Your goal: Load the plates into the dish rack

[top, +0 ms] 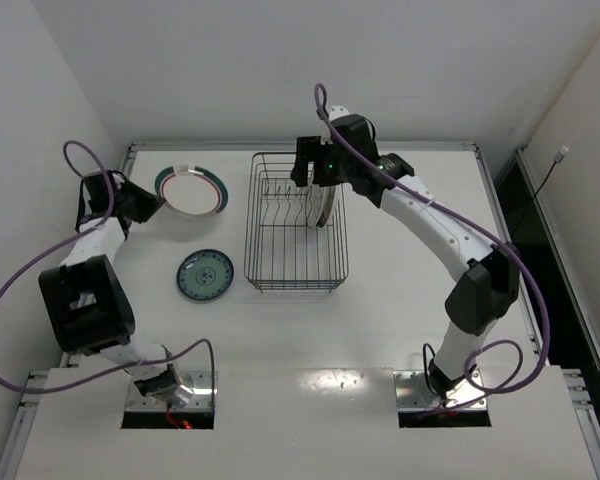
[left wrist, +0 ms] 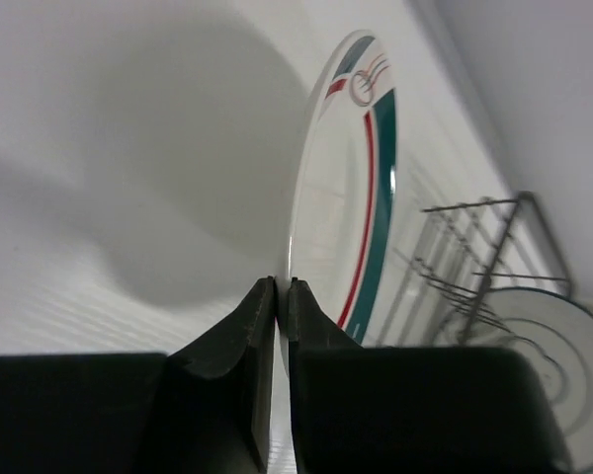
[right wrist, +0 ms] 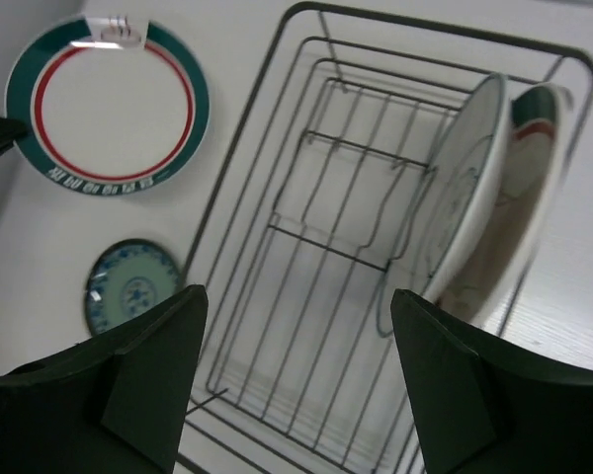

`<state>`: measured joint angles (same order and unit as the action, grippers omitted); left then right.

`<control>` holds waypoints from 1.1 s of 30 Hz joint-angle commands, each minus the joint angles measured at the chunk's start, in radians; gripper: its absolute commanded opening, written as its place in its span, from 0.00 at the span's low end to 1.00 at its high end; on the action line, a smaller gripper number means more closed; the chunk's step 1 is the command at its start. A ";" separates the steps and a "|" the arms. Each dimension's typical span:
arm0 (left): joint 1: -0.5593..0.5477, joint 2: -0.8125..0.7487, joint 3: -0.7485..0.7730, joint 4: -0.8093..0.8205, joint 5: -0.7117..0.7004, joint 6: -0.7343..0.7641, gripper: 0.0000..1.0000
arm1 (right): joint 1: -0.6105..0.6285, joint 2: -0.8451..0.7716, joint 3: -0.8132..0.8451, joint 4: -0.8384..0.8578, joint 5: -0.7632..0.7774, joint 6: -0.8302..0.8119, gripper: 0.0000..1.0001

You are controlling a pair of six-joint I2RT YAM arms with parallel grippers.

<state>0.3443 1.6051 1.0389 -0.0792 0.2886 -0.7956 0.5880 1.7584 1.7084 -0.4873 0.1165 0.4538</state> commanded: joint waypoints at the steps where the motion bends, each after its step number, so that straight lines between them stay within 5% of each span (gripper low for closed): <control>1: 0.022 -0.148 0.056 0.120 0.162 -0.057 0.00 | -0.060 0.015 -0.032 0.173 -0.352 0.126 0.72; 5: 0.013 -0.221 -0.002 0.238 0.279 -0.152 0.00 | -0.126 0.056 -0.124 0.361 -0.634 0.276 0.72; 11: -0.074 -0.267 -0.065 0.276 0.339 -0.200 0.00 | -0.155 0.110 -0.185 0.620 -0.788 0.454 0.75; 21: -0.221 -0.312 -0.094 0.274 0.328 -0.198 0.00 | -0.136 0.217 -0.178 0.730 -0.818 0.548 0.76; 33: -0.255 -0.330 -0.005 0.194 0.281 -0.169 0.00 | -0.136 0.207 -0.231 0.721 -0.807 0.548 0.64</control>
<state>0.0925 1.3334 0.9539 0.0738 0.5701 -0.9508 0.4480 1.9949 1.4967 0.1841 -0.6697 0.9993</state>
